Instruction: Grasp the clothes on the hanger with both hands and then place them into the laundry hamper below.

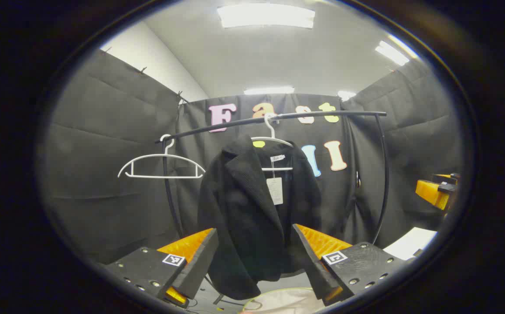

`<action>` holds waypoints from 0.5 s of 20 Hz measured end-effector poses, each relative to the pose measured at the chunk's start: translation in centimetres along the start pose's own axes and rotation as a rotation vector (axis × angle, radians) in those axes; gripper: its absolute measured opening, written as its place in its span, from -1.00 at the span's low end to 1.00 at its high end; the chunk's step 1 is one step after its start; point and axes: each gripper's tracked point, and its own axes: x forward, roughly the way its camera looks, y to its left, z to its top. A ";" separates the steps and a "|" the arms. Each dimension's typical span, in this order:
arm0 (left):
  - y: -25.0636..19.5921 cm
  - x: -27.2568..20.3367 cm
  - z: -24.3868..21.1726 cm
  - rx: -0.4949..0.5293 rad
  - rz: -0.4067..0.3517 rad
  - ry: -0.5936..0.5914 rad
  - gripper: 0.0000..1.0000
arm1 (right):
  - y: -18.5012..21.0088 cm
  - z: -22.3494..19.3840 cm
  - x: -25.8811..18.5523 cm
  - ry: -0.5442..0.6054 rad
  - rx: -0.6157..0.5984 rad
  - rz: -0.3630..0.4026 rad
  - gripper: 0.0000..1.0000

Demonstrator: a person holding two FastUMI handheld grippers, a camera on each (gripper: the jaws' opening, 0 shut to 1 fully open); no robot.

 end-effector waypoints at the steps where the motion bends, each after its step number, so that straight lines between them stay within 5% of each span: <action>1: 0.0 0.0 0.1 0.000 -0.002 -0.002 1.00 | 0.0 0.0 0.0 0.000 -0.002 -0.001 0.93; 10: -0.8 0.6 0.3 0.012 -0.027 -0.012 1.00 | 0.1 -0.2 0.0 0.000 -0.015 -0.005 0.92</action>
